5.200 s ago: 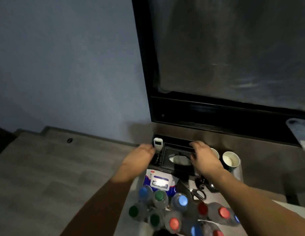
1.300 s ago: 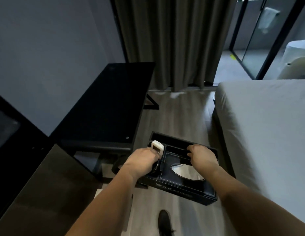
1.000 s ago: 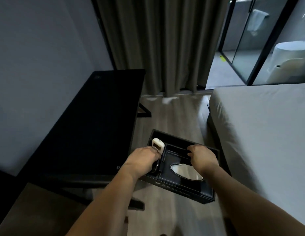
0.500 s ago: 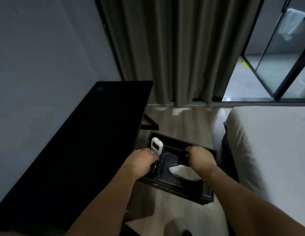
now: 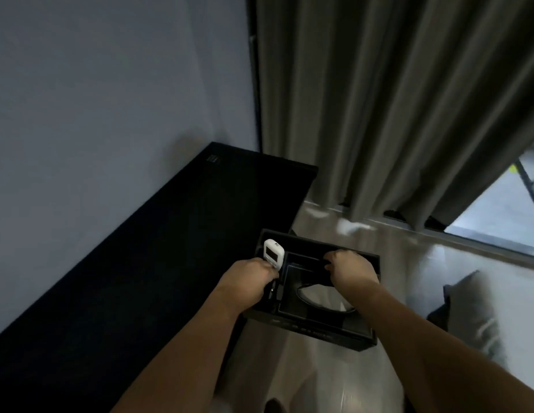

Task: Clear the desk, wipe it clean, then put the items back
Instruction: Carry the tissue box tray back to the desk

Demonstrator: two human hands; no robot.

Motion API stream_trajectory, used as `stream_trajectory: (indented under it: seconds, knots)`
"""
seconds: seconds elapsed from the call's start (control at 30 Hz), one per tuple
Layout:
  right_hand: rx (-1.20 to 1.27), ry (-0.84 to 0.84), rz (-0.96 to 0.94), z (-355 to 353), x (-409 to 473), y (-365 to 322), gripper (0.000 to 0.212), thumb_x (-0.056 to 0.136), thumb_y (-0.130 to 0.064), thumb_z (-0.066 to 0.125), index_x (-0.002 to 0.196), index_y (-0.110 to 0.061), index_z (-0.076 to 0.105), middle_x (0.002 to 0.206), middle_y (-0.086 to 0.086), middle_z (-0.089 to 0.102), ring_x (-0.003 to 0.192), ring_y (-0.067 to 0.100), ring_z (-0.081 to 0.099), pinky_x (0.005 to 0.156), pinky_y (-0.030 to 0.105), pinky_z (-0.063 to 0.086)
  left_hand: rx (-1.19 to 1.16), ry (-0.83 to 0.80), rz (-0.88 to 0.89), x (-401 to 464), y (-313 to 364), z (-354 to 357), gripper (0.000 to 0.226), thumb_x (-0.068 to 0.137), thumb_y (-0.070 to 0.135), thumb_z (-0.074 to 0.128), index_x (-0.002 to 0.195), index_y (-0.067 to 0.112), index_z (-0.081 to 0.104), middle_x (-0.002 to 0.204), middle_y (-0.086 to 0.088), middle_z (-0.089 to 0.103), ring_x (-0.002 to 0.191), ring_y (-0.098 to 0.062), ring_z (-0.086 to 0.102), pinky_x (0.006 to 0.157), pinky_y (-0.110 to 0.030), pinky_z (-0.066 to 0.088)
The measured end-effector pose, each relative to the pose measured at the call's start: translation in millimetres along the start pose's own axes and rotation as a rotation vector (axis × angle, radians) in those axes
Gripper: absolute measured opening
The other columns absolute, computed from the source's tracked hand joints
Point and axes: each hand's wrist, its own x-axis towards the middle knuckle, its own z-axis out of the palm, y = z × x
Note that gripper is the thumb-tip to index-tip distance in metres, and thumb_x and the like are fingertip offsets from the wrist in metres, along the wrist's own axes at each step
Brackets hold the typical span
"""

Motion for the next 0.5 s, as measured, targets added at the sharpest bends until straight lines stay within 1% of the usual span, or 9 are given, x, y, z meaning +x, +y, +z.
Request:
stream_trajectory:
  seconds: [0.07,0.1,0.17,0.3,0.4,0.5]
  knots:
    - [-0.04,0.013,-0.076,-6.7,37.2,-16.2,0.024,0.096,-0.016,0.049,0.115,-0.02,0.063,0.109,0.005,0.066,0.1,0.024,0.059,0.069,0.031,0.046,-0.041,0.004,-0.078,7.1,-25.2,-3.2,0.046,0.089,0.005,0.052,0.131,0.023,0.058,0.131,0.003,0.057,0.123,-0.018,0.05,0.099,-0.032,0.044]
    - [-0.06,0.016,-0.118,-9.4,54.3,-26.0,0.022,0.095,-0.016,0.05,0.113,-0.02,0.063,0.107,0.004,0.065,0.1,0.023,0.059,0.067,0.03,0.042,-0.053,0.006,-0.118,8.3,-36.9,-4.2,0.048,0.089,0.006,0.052,0.133,0.024,0.056,0.133,0.004,0.056,0.125,-0.017,0.048,0.101,-0.032,0.042]
    - [-0.089,0.006,-0.211,-11.4,88.2,-51.0,0.022,0.094,-0.016,0.051,0.111,-0.02,0.064,0.107,0.004,0.065,0.1,0.023,0.059,0.069,0.03,0.042,-0.068,-0.006,-0.202,6.0,-61.3,-5.9,0.049,0.09,0.007,0.052,0.136,0.025,0.052,0.137,0.004,0.053,0.126,-0.016,0.046,0.103,-0.032,0.041]
    - [-0.108,-0.052,-0.396,-4.8,151.2,-114.5,0.023,0.095,-0.013,0.05,0.112,-0.018,0.064,0.111,0.005,0.064,0.104,0.023,0.058,0.078,0.032,0.047,-0.118,-0.008,-0.417,-14.0,-111.2,-5.8,0.05,0.09,0.01,0.056,0.137,0.026,0.051,0.137,0.002,0.052,0.126,-0.016,0.047,0.104,-0.033,0.042]
    - [-0.141,-0.103,-0.604,0.3,183.4,-173.5,0.019,0.094,-0.011,0.05,0.107,-0.017,0.064,0.109,0.005,0.062,0.102,0.022,0.057,0.078,0.029,0.046,-0.138,0.058,-0.605,-47.4,-135.0,-4.9,0.048,0.089,0.011,0.054,0.134,0.027,0.055,0.133,0.004,0.056,0.122,-0.016,0.05,0.099,-0.03,0.044]
    - [-0.14,-0.146,-0.778,7.8,199.6,-238.5,0.021,0.09,-0.005,0.05,0.099,-0.016,0.064,0.105,0.003,0.062,0.097,0.02,0.057,0.076,0.028,0.047,-0.145,0.1,-0.798,-86.9,-149.3,-1.4,0.046,0.087,0.01,0.054,0.129,0.028,0.057,0.129,0.004,0.059,0.119,-0.018,0.054,0.094,-0.03,0.046]
